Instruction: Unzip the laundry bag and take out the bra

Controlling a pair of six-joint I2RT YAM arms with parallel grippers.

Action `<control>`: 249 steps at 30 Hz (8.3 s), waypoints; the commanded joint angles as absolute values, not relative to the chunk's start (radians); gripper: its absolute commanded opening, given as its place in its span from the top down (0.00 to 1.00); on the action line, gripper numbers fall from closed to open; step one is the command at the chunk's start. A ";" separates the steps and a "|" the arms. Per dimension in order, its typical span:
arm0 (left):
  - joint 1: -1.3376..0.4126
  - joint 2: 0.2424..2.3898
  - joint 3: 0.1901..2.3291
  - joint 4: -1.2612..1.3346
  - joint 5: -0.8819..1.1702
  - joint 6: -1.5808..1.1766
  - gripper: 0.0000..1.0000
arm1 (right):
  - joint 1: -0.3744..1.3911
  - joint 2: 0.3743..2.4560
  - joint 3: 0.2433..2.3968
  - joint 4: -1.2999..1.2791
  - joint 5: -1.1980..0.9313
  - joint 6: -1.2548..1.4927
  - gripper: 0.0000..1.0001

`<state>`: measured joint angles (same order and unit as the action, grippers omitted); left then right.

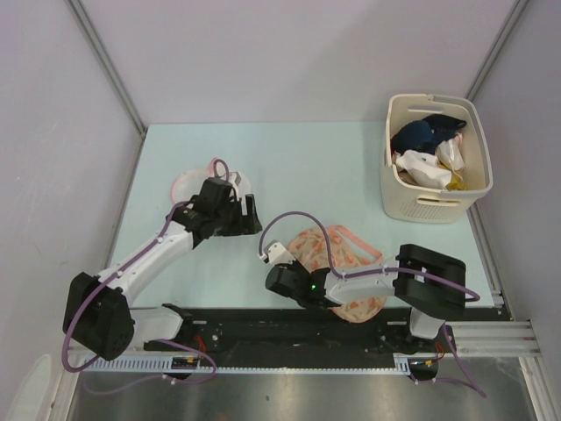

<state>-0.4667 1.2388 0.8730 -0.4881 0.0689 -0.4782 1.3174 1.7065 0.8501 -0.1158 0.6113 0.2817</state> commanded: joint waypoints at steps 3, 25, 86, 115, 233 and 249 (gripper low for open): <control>-0.462 1.215 0.862 -0.456 0.152 -0.439 0.16 | 1.302 1.632 0.821 -0.055 0.546 0.259 1.00; -0.623 1.124 0.935 -0.377 0.687 -0.256 0.39 | 1.104 1.094 0.744 -0.198 0.158 0.235 1.00; -0.565 1.290 1.026 -0.565 0.600 -0.133 0.99 | 1.048 0.993 0.678 -0.259 0.164 0.195 1.00; -0.390 1.131 0.922 -0.299 0.724 -0.394 1.00 | 1.224 1.021 0.917 -0.338 0.428 0.224 0.26; -0.227 1.170 1.025 -0.431 0.687 -0.454 1.00 | 0.825 0.602 0.674 -0.075 0.230 0.245 1.00; -0.192 1.151 1.002 -0.397 0.750 -0.471 1.00 | 0.703 0.571 0.572 -0.112 0.097 0.354 1.00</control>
